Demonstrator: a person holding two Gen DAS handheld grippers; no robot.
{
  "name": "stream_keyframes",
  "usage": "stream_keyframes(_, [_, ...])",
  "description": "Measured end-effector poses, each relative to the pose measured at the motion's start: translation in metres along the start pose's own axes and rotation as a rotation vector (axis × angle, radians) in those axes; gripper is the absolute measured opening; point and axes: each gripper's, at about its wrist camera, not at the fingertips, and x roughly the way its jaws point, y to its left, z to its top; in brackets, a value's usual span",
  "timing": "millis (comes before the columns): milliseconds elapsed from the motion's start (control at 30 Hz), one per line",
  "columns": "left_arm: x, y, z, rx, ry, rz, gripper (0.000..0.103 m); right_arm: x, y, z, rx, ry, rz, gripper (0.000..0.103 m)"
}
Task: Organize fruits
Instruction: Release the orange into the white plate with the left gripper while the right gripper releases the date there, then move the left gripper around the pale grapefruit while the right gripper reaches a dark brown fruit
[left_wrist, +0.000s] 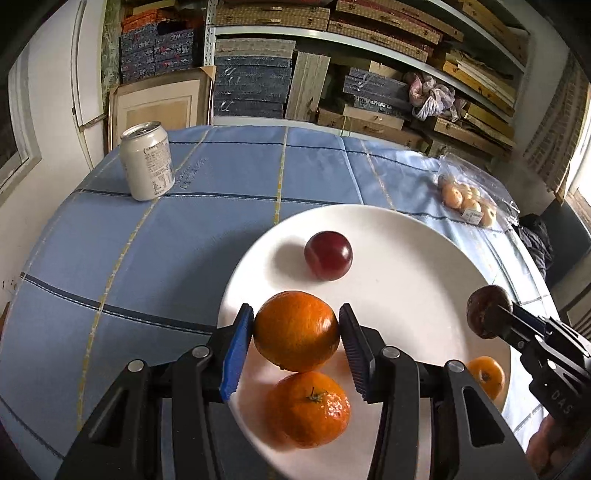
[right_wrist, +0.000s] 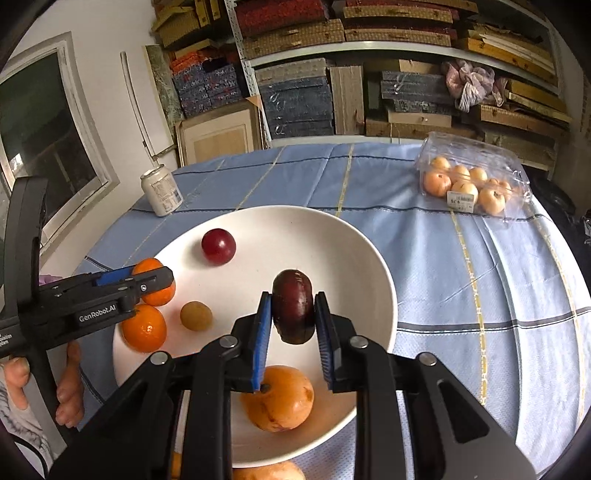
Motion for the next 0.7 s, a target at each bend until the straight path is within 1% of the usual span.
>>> stream_keyframes(33, [-0.002,0.000,0.000,0.001,-0.011,0.006,0.050,-0.001,0.000,0.000,0.003,-0.006,-0.004,0.025])
stream_keyframes(67, [-0.007,0.000,0.000,0.003,-0.027,0.018,0.060,-0.003,0.001,0.001,0.002,-0.010,-0.005,0.026])
stream_keyframes(100, [-0.011,0.000,0.001,0.002,-0.042,0.026,0.065,-0.009,0.001,0.002,0.001,-0.024,-0.002,0.026])
stream_keyframes(133, [-0.019,0.001,0.002,-0.005,-0.063,0.028,0.068,-0.015,0.002,0.002,0.001,-0.044,0.003,0.026])
stream_keyframes(233, [-0.043,0.003,0.002,-0.012,-0.090,0.009,0.068,-0.046,0.007,0.007,-0.010,-0.119,0.013,0.027])
stream_keyframes(267, [-0.054,0.004,0.001,-0.018,-0.102,0.006,0.068,-0.058,0.010,0.008,-0.014,-0.145,0.015,0.033])
stream_keyframes(300, [-0.069,0.007,-0.004,-0.021,-0.115,0.005,0.068,-0.073,0.012,0.008,-0.015,-0.183,0.016,0.044])
stream_keyframes(333, [-0.077,0.008,-0.008,-0.018,-0.120,0.008,0.068,-0.086,0.014,0.007,-0.013,-0.216,0.016,0.048])
stream_keyframes(367, [-0.088,0.009,-0.015,-0.011,-0.126,0.017,0.068,-0.096,0.016,0.005,-0.012,-0.238,0.018,0.052])
stream_keyframes(433, [-0.107,0.011,-0.033,0.008,-0.136,0.039,0.068,-0.117,0.019,-0.007,-0.016,-0.279,0.027,0.052])
stream_keyframes(467, [-0.117,0.012,-0.045,0.012,-0.136,0.047,0.068,-0.127,0.020,-0.019,-0.014,-0.297,0.028,0.053])
stream_keyframes(533, [-0.130,0.012,-0.067,0.018,-0.122,0.045,0.068,-0.137,0.018,-0.038,-0.010,-0.305,0.019,0.055])
stream_keyframes(600, [-0.140,0.007,-0.095,0.037,-0.100,0.026,0.068,-0.145,0.013,-0.063,0.009,-0.305,0.006,0.060])
stream_keyframes(700, [-0.151,-0.007,-0.137,0.091,-0.076,-0.005,0.068,-0.155,0.001,-0.099,0.058,-0.282,-0.003,0.063])
